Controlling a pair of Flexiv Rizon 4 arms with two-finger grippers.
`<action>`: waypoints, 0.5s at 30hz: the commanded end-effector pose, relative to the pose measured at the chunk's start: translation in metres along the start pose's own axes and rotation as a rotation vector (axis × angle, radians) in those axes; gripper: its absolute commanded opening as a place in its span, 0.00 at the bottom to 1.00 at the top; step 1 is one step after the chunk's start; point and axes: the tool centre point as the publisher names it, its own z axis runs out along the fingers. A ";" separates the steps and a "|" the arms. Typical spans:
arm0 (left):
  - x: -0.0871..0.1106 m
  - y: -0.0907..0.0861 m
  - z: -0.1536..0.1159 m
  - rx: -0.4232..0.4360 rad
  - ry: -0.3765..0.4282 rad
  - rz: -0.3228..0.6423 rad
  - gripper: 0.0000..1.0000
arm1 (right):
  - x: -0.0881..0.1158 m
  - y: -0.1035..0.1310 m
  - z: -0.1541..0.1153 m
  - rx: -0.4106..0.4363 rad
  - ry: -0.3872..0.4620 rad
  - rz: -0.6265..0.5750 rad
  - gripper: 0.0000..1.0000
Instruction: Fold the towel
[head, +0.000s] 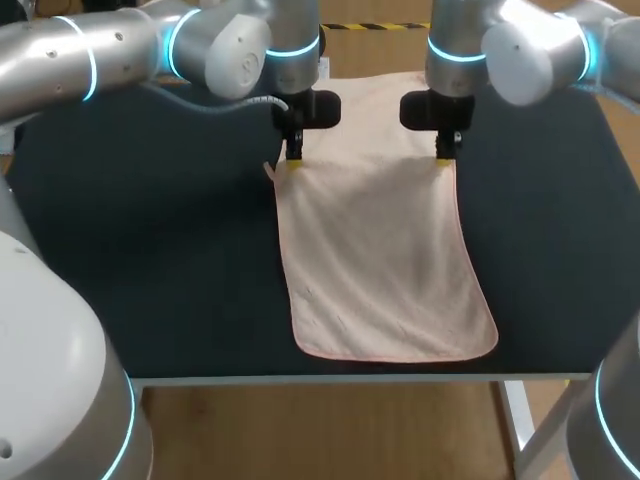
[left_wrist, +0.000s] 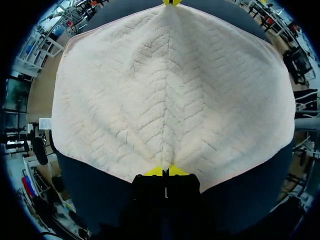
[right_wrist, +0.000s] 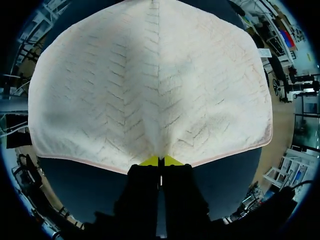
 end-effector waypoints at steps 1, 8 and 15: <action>0.007 0.008 -0.055 -0.008 -0.047 -0.011 0.00 | 0.007 -0.008 -0.046 -0.026 -0.050 -0.014 0.00; -0.013 0.017 -0.120 -0.080 -0.103 -0.017 0.00 | -0.008 -0.006 -0.115 -0.051 -0.172 -0.044 0.00; -0.038 0.029 -0.206 -0.107 -0.264 -0.039 0.00 | -0.026 -0.002 -0.191 -0.072 -0.292 -0.118 0.00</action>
